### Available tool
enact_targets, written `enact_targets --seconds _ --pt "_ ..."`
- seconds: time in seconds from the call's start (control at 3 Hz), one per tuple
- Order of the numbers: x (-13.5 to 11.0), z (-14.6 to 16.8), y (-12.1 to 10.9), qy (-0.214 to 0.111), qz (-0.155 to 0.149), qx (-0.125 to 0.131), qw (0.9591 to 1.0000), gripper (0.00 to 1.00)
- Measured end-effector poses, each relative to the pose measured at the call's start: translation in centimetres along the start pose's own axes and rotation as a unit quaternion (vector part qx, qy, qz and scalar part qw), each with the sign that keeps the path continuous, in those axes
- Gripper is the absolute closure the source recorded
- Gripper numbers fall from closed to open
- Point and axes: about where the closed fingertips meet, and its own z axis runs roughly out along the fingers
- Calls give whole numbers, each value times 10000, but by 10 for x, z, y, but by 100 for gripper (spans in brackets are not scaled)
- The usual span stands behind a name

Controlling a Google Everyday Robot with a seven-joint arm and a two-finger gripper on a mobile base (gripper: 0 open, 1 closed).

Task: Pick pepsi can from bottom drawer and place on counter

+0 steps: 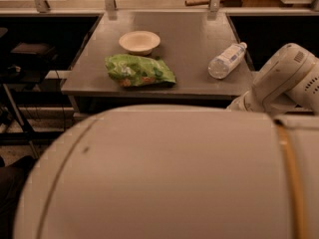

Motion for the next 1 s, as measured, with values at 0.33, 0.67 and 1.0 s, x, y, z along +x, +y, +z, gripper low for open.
enact_targets --seconds 0.33,0.67,1.0 --pt "1 -2 0 -2 -3 12 10000 100" --pt "17 -49 1 -66 -113 359 9993 100" --pt "20 -79 -7 -250 -709 540 9957 100"
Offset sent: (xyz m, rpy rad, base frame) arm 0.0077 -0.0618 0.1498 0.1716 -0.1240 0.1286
